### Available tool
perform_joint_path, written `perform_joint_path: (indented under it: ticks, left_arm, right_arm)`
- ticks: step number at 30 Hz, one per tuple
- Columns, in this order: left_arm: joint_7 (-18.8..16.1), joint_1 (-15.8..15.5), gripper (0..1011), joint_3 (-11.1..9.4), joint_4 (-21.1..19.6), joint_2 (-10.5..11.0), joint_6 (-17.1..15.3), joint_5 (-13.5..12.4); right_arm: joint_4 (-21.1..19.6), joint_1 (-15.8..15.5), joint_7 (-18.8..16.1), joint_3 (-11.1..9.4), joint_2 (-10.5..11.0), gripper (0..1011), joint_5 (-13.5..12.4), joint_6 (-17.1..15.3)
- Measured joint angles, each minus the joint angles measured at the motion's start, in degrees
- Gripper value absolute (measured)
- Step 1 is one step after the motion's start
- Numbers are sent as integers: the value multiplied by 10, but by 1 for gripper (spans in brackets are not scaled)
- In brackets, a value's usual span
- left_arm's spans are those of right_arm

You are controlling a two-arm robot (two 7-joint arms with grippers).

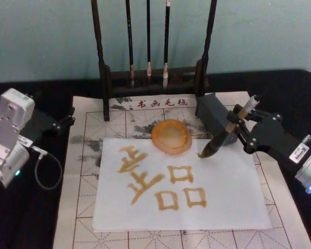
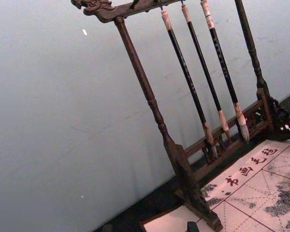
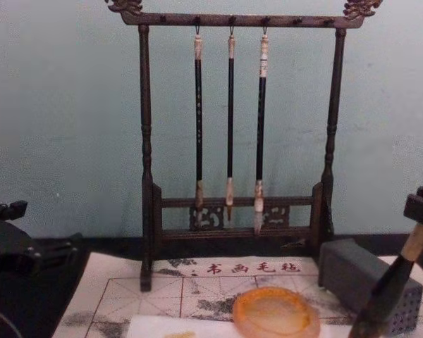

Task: Pick up the brush from the inkstone, write on the paper, then place the brush back to its original position.

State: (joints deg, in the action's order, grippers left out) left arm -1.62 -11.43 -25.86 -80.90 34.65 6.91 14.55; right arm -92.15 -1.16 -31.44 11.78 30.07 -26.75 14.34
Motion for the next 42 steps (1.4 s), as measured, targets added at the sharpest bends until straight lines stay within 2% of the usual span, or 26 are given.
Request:
perform_joint_path:
  ticks: [29, 36, 42]
  left_arm:
    - [0, 0, 1001, 0, 0, 0, 0, 0]
    - [0, 0, 1001, 0, 0, 0, 0, 0]
    - [0, 0, 1001, 0, 0, 0, 0, 0]
  right_arm:
    - [-47, -40, -21, -16, 36, 182, -22, 4]
    - [-54, -40, -20, -25, 36, 182, -31, 9]
    - [-53, -26, -13, -31, 24, 182, -47, 6]
